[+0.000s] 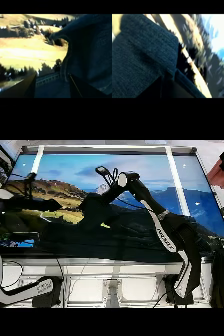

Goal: Fold the clothes and pants, and hang the long-sleeved shirts on hangers.

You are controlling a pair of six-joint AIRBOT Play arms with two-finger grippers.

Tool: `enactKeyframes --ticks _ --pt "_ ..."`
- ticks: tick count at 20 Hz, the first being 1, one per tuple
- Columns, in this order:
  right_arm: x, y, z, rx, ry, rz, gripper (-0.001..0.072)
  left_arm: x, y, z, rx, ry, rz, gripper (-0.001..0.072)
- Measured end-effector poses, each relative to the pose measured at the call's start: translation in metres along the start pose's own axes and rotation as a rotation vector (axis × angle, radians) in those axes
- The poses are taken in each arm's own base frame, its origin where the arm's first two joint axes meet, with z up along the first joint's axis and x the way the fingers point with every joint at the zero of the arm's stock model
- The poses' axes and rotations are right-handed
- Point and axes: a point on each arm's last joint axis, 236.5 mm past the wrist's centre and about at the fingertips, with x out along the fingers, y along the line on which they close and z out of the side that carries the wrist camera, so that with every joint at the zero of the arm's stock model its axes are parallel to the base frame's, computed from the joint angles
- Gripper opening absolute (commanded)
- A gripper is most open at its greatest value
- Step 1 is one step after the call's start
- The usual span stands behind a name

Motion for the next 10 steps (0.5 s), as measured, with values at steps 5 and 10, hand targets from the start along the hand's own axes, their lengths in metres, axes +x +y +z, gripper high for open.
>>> enactKeyframes --ticks 5,10 --pt "0.009 -0.003 -0.013 0.022 0.048 0.011 0.0023 0.064 -0.03 0.016 0.12 0.086 -0.06 0.0458" --pt "0.011 -0.002 -0.015 0.029 0.057 0.02 0.0023 0.106 -0.039 0.012 0.17 0.185 -0.122 0.0446"
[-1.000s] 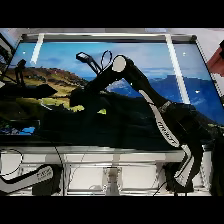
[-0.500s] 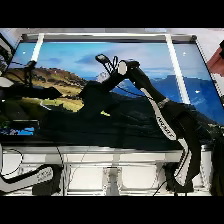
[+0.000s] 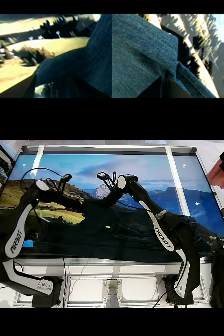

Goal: Fold the clothes and pants, and hang the long-sleeved shirts on hangers.

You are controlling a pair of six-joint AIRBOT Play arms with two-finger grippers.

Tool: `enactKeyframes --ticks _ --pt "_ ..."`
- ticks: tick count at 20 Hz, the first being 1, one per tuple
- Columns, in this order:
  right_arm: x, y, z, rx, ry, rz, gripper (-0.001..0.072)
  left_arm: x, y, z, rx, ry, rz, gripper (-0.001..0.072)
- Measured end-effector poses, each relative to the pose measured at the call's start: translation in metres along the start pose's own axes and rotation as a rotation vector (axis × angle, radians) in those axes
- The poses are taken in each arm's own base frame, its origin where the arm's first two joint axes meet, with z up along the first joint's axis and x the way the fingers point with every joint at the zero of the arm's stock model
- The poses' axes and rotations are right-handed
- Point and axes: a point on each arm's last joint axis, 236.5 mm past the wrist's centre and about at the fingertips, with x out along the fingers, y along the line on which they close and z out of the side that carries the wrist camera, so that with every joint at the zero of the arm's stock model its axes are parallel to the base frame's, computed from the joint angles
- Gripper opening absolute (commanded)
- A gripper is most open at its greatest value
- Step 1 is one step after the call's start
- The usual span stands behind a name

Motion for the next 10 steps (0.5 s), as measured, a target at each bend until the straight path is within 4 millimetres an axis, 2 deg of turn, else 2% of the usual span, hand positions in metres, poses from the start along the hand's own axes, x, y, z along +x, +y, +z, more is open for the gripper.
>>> enactKeyframes --ticks 2,6,8,10 --pt "0.0 0.0 0.0 0.002 0.001 0.002 0.0023 0.003 0.003 -0.012 0.021 0.056 -0.013 0.0445" --pt "0.0 0.004 0.001 0.006 -0.002 0.015 0.0023 0.002 0.016 -0.034 0.056 0.15 0.006 0.0385" --pt "0.0 0.005 0.001 0.008 -0.003 0.02 0.0023 0.002 0.02 -0.035 0.073 0.151 0.018 0.0343" --pt "0.0 0.005 0.001 0.009 -0.004 0.023 0.0023 0.004 0.018 -0.028 0.099 0.128 0.015 0.0341"
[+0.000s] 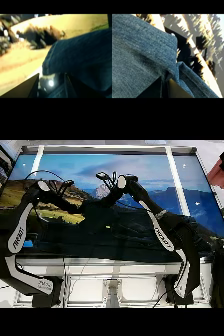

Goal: Fold the clothes and pants, and hang the long-sleeved shirts on hangers.

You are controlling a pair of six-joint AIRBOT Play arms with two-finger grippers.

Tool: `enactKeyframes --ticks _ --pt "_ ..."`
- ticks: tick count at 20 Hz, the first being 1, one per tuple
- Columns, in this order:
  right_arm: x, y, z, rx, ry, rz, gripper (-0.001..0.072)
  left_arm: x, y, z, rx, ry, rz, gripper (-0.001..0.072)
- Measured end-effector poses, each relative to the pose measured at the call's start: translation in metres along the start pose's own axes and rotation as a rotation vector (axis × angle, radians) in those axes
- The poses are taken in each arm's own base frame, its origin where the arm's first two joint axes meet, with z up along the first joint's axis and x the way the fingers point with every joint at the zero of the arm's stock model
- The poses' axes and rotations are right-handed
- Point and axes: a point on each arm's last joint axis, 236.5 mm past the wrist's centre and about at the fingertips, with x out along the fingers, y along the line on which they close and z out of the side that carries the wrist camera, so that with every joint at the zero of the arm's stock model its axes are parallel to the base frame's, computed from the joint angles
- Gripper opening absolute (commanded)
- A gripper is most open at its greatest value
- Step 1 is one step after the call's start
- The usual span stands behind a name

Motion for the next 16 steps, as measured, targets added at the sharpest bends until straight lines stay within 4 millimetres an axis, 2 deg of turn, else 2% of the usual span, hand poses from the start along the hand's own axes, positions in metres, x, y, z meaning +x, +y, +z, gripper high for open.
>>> enactKeyframes --ticks 4,5,6,10,11,12,13,14,16 --pt "0.0 0.002 0.001 0.003 -0.002 0.009 0.0023 0.009 -0.011 0.007 0.056 -0.014 -0.031 0.0324" --pt "0.0 0.004 0.001 0.005 -0.003 0.015 0.0023 0.012 -0.012 0.007 0.064 -0.01 -0.038 0.0155" --pt "0.0 0.005 0.001 0.007 -0.004 0.019 0.0023 0.015 -0.012 0.006 0.07 -0.007 -0.043 0.0026" --pt "0.0 0.008 0.002 0.012 -0.008 0.035 0.0023 0.017 -0.005 -0.001 0.063 0.026 -0.018 0.0022" --pt "-0.001 0.009 0.002 0.013 -0.009 0.037 0.0023 0.011 0.002 -0.005 0.061 0.048 0.02 0.0021" --pt "-0.002 0.009 0.003 0.01 -0.011 0.037 0.008 0.003 0.011 -0.01 0.057 0.07 0.065 0.0021" --pt "-0.006 0.009 0.006 -0.002 -0.017 0.036 0.0239 -0.01 0.021 -0.016 0.054 0.093 0.118 0.0021" --pt "-0.012 0.008 0.008 -0.028 -0.019 0.032 0.0319 -0.026 0.029 -0.02 0.051 0.11 0.163 0.0022" --pt "-0.038 -0.001 0.015 -0.073 -0.046 0.015 0.0319 -0.066 0.048 -0.027 0.029 0.116 0.256 0.0021"
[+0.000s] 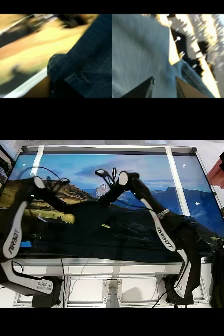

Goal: Fold the clothes and pants, and hang the long-sleeved shirts on hangers.

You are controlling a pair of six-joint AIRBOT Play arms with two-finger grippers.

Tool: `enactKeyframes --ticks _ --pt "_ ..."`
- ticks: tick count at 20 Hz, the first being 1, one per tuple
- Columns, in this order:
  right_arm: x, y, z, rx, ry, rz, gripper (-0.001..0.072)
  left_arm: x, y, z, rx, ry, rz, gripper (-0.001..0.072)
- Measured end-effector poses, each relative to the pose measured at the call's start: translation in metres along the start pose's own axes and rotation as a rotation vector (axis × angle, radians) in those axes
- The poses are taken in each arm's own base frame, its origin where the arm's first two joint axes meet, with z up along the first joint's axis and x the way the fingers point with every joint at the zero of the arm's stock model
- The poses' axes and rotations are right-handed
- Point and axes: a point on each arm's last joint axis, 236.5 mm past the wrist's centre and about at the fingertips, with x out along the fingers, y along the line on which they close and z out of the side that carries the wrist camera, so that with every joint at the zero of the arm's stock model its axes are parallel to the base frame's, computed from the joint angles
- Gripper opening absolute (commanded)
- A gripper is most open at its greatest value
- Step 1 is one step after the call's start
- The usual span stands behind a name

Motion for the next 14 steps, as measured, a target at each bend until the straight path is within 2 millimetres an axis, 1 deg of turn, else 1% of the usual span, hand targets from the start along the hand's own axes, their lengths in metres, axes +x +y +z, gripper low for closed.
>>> enactKeyframes --ticks 2,3,4,6,7,8,10,11,13,14 --pt "-0.033 -0.019 -0.002 0.001 -0.009 -0.019 0.0323 -0.039 0.027 -0.011 -0.05 -0.018 0.076 0.0021" --pt "-0.053 -0.035 -0.008 0.024 -0.007 -0.031 0.0327 -0.059 0.042 -0.017 -0.091 -0.035 0.117 0.0022" --pt "-0.073 -0.056 -0.018 0.063 0.004 -0.049 0.0347 -0.078 0.054 -0.024 -0.128 -0.051 0.155 0.0021" --pt "-0.111 -0.098 -0.046 0.181 0.025 -0.078 0.0348 -0.107 0.073 -0.039 -0.196 -0.079 0.208 0.0021" --pt "-0.131 -0.122 -0.067 0.273 0.039 -0.091 0.0401 -0.118 0.08 -0.046 -0.223 -0.089 0.229 0.0022" --pt "-0.149 -0.144 -0.086 0.36 0.047 -0.105 0.0488 -0.125 0.086 -0.052 -0.245 -0.094 0.245 0.0022" --pt "-0.183 -0.185 -0.129 0.549 0.06 -0.133 0.0499 -0.133 0.093 -0.06 -0.273 -0.097 0.265 0.0022" --pt "-0.197 -0.201 -0.149 0.632 0.065 -0.148 0.0499 -0.135 0.095 -0.061 -0.279 -0.099 0.269 0.0022" --pt "-0.223 -0.229 -0.193 0.79 0.082 -0.182 0.0499 -0.134 0.098 -0.063 -0.288 -0.096 0.27 0.0022" --pt "-0.232 -0.239 -0.215 0.862 0.101 -0.194 0.0499 -0.132 0.099 -0.063 -0.288 -0.094 0.27 0.0022"
